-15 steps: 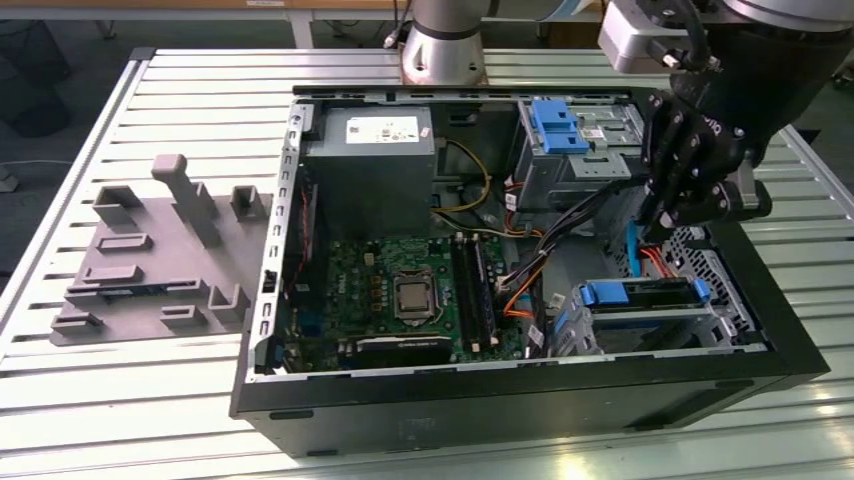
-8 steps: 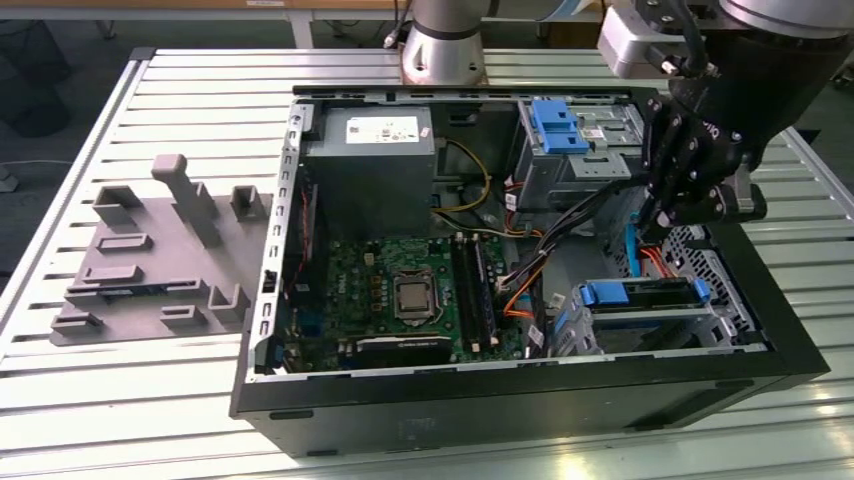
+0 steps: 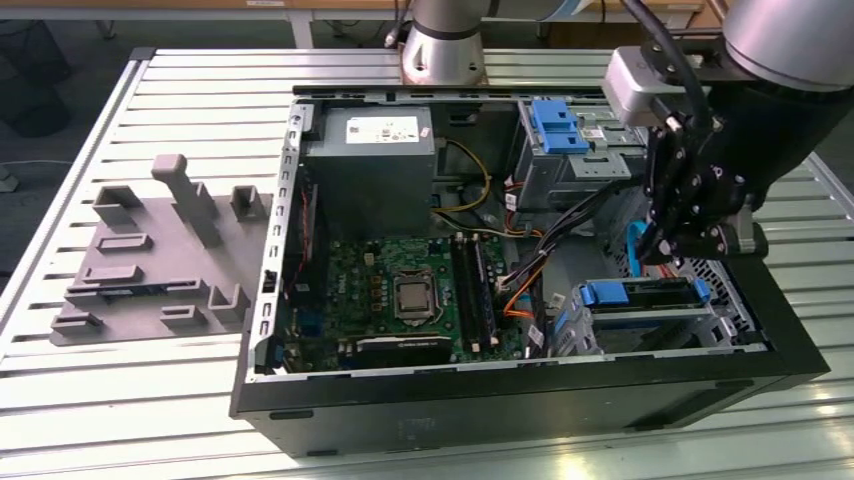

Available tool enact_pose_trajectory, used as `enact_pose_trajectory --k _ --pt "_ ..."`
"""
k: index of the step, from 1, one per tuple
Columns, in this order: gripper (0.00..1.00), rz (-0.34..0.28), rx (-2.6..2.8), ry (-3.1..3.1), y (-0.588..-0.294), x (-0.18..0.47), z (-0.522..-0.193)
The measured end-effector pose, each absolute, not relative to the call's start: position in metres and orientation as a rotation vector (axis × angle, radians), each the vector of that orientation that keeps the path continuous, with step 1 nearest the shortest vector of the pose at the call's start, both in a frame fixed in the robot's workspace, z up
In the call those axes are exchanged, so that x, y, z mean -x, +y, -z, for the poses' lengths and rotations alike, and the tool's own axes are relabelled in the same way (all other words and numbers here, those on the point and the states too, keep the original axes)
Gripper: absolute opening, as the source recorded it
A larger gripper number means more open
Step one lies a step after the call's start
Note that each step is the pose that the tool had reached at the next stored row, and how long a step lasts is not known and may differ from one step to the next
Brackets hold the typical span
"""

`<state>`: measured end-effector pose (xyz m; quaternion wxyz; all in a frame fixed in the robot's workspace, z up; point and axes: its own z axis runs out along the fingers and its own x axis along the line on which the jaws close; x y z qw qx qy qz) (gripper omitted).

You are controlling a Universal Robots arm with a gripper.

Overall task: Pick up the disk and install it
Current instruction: 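Insert the second disk wire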

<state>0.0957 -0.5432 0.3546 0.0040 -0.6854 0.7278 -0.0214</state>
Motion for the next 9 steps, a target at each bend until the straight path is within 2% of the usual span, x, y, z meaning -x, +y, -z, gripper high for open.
enact_pose_trajectory --k 9 --pt "0.16 0.083 2.140 2.271 -0.5519 -0.0948 -0.3449"
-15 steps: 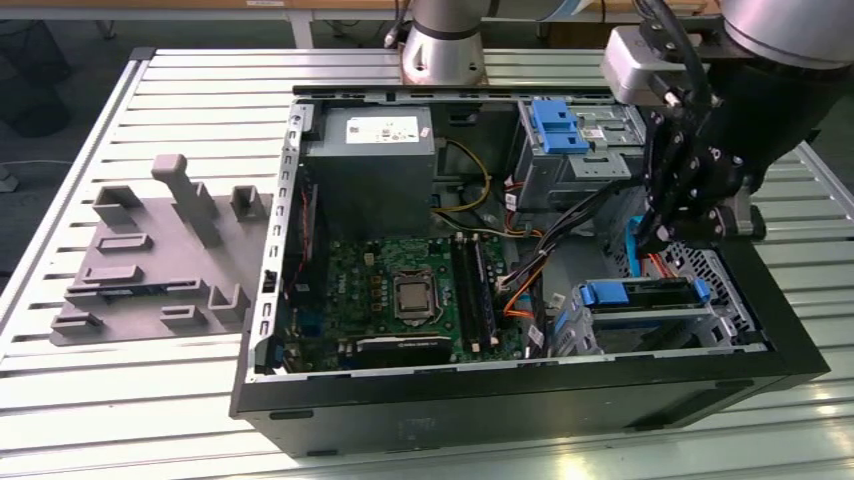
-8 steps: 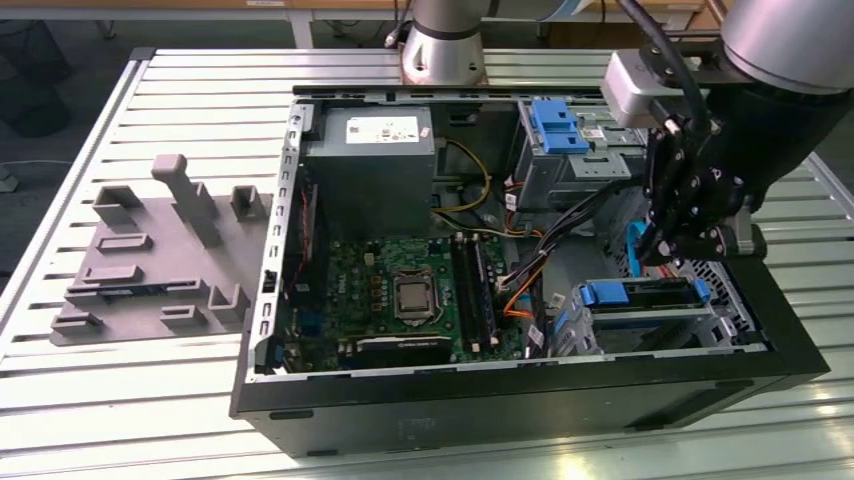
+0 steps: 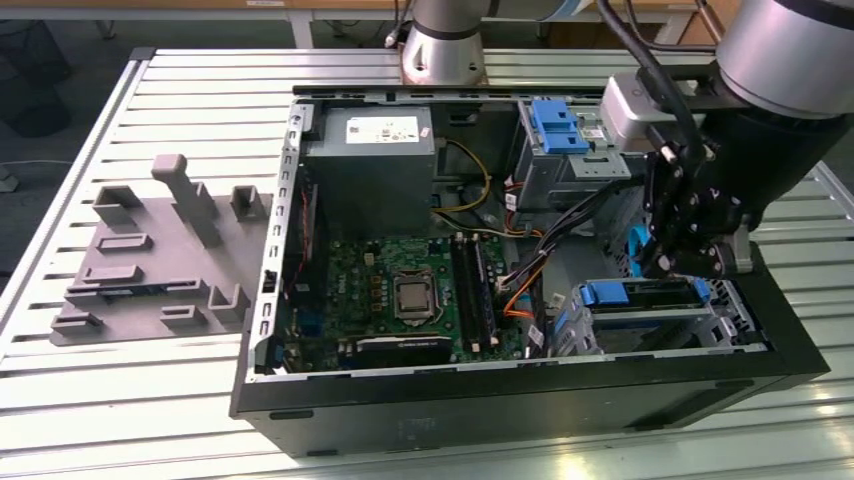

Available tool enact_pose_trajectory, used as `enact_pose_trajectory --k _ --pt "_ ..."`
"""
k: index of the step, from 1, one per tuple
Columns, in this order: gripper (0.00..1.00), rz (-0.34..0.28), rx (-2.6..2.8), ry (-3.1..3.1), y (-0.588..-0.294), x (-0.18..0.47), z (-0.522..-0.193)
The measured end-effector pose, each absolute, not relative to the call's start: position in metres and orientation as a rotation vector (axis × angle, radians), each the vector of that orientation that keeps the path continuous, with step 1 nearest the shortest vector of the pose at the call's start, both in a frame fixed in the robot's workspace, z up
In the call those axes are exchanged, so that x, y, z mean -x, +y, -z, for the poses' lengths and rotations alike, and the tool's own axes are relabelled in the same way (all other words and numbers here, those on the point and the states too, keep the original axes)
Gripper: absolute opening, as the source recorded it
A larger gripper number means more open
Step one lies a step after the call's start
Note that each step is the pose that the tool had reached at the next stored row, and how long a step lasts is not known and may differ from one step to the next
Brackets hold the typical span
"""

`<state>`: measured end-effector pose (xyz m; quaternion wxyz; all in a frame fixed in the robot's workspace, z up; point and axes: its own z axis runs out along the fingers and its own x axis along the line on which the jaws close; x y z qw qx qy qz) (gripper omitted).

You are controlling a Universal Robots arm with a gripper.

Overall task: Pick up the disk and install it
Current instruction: 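Insert the second disk wire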

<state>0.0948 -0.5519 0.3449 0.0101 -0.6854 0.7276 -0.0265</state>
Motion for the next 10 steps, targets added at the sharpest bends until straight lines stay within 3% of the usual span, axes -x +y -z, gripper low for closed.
enact_pose_trajectory --k 10 --pt "0.16 0.093 2.134 2.266 -0.5523 -0.0941 -0.3384"
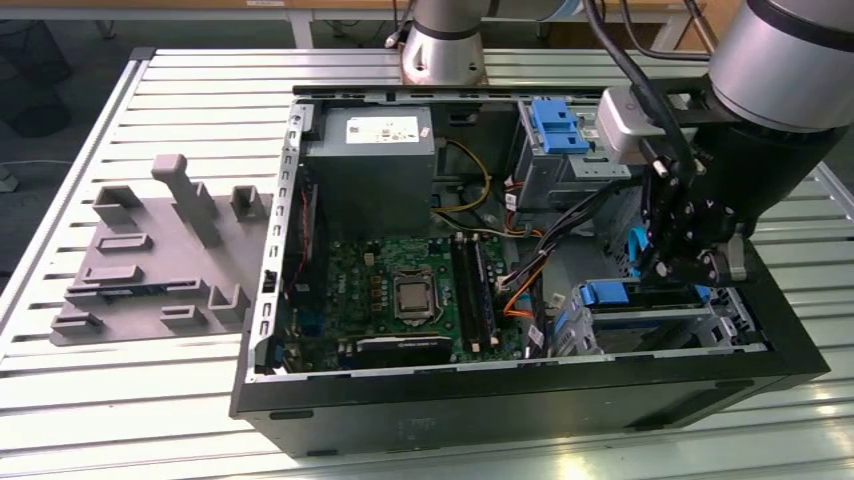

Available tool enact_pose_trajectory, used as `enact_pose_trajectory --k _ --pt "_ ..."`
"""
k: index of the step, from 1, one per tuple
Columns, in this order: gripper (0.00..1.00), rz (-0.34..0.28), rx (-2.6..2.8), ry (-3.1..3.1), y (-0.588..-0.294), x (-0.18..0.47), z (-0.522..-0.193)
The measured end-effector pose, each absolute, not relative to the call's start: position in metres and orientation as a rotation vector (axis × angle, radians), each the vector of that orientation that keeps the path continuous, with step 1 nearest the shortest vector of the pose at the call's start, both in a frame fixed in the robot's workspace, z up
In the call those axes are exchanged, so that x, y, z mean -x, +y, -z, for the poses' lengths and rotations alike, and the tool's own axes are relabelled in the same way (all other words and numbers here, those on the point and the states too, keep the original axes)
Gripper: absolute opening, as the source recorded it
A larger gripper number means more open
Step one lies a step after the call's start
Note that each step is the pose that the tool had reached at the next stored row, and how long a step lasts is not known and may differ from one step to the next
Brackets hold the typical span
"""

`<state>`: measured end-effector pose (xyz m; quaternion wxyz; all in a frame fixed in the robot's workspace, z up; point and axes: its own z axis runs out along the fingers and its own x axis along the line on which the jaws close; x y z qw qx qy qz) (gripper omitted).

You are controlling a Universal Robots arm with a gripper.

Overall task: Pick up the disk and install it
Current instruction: 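Insert the second disk wire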

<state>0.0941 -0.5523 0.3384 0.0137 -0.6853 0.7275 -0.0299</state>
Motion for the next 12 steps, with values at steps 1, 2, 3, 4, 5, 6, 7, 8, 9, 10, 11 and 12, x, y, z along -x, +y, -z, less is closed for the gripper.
enact_pose_trajectory --k 1,2,3,4,5,6,7,8,9,10,11,12 --pt "0.16 0.093 2.134 2.266 -0.5524 -0.0941 -0.3381" --pt "0.16 0.093 2.134 2.266 -0.5528 -0.0940 -0.3377" --pt "0.16 0.093 2.134 2.266 -0.5530 -0.0940 -0.3375" --pt "0.16 0.093 2.134 2.266 -0.5533 -0.0940 -0.3373" --pt "0.16 0.093 2.134 2.266 -0.5535 -0.0940 -0.3370" --pt "0.16 0.093 2.134 2.266 -0.5537 -0.0940 -0.3368" --pt "0.16 0.093 2.134 2.266 -0.5541 -0.0940 -0.3366" --pt "0.16 0.093 2.134 2.267 -0.5545 -0.0940 -0.3365" --pt "0.16 0.093 2.133 2.267 -0.5549 -0.0940 -0.3362" --pt "0.16 0.093 2.133 2.267 -0.5550 -0.0940 -0.3360" --pt "0.16 0.093 2.133 2.266 -0.5550 -0.0940 -0.3359" --pt "0.16 0.091 2.133 2.266 -0.5550 -0.0940 -0.3357"
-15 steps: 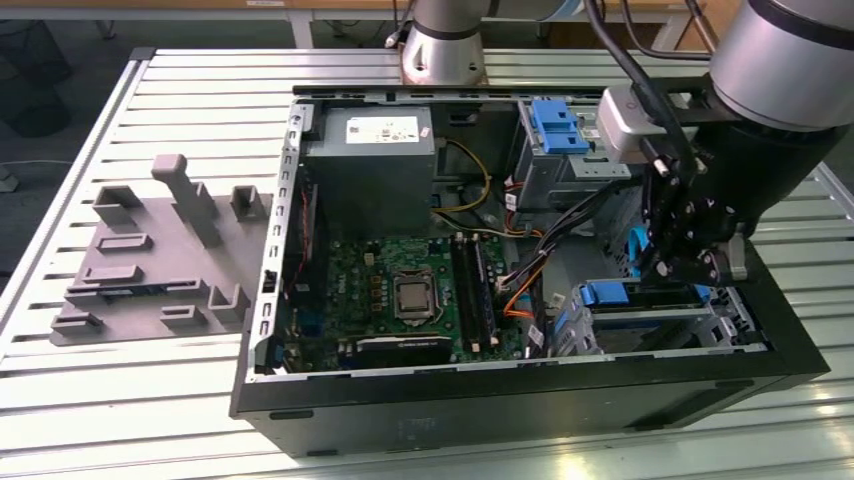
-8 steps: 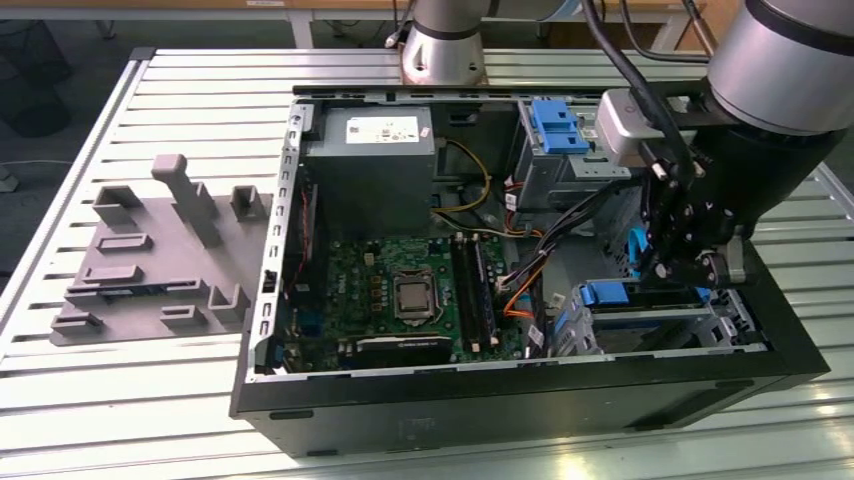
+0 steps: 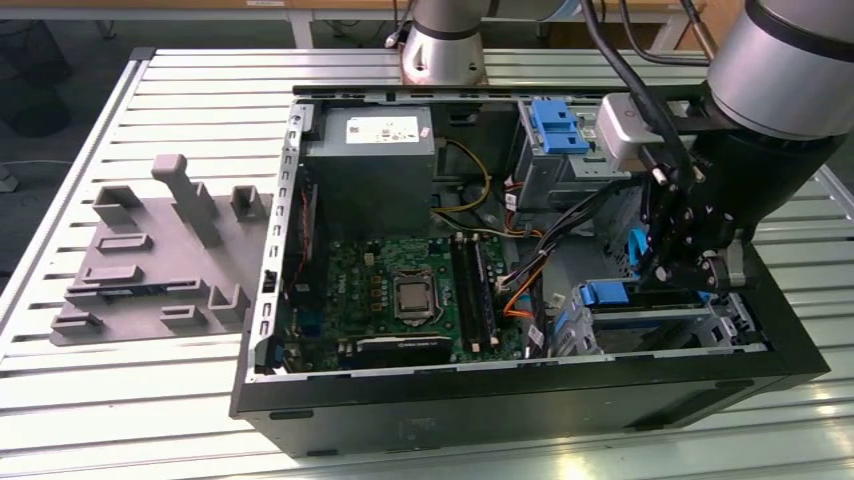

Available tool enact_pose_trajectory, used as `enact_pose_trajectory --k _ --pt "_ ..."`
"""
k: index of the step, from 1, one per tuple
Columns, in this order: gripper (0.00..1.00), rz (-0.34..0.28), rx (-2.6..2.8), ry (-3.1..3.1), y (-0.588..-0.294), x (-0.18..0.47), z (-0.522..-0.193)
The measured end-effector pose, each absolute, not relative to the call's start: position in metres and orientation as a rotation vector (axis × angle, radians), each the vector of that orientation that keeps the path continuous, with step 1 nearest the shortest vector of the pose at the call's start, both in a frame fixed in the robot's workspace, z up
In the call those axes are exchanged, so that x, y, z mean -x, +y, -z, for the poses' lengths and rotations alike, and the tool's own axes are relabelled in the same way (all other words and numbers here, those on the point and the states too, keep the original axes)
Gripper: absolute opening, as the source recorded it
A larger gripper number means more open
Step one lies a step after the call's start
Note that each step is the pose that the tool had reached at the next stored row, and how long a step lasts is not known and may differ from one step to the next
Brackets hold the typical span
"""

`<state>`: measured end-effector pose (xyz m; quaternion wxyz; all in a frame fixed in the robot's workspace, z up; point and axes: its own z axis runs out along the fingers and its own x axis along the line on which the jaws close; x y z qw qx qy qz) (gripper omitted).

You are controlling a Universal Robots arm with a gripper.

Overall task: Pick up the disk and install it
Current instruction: 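Insert the second disk wire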

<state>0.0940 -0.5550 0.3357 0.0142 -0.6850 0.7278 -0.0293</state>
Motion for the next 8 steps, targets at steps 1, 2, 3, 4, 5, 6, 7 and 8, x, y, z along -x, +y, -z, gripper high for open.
enact_pose_trajectory --k 1,2,3,4,5,6,7,8 --pt "0.16 0.090 2.132 2.266 -0.5550 -0.0940 -0.3355" --pt "0.16 0.090 2.132 2.265 -0.5550 -0.0940 -0.3354" --pt "0.16 0.090 2.132 2.265 -0.5550 -0.0940 -0.3353" --pt "0.16 0.089 2.132 2.265 -0.5550 -0.0941 -0.3351" --pt "0.16 0.089 2.132 2.265 -0.5551 -0.0940 -0.3350" --pt "0.16 0.089 2.132 2.265 -0.5551 -0.0941 -0.3348" --pt "0.16 0.088 2.131 2.265 -0.5550 -0.0941 -0.3346" --pt "0.16 0.087 2.131 2.264 -0.5550 -0.0941 -0.3345"
